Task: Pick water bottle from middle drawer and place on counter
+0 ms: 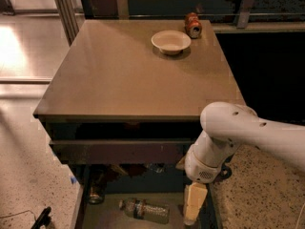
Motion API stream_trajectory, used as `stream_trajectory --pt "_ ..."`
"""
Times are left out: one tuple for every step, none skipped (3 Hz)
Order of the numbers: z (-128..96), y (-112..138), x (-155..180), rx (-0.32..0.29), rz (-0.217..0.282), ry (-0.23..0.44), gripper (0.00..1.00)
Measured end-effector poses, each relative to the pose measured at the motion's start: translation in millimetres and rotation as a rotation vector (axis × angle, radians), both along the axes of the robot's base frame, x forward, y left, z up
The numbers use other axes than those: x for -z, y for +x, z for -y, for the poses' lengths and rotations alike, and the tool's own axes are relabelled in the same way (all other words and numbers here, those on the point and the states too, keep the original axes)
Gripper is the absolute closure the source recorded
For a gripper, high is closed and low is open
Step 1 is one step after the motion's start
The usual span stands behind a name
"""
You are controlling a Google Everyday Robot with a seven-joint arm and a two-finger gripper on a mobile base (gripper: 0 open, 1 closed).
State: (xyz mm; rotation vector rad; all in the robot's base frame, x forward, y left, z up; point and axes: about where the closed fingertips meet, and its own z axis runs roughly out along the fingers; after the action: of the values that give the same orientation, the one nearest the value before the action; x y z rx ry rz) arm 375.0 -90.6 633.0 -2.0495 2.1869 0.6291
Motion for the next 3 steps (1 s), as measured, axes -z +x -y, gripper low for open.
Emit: stream_trajectory --pt "-5.6 7.7 8.8 0.004 -0.002 0.065 0.00" --pt "-15.8 13.6 30.0 -0.005 -0.015 0.118 0.00" --pt "-15.8 13.6 30.0 -0.005 -0.015 0.118 0.00"
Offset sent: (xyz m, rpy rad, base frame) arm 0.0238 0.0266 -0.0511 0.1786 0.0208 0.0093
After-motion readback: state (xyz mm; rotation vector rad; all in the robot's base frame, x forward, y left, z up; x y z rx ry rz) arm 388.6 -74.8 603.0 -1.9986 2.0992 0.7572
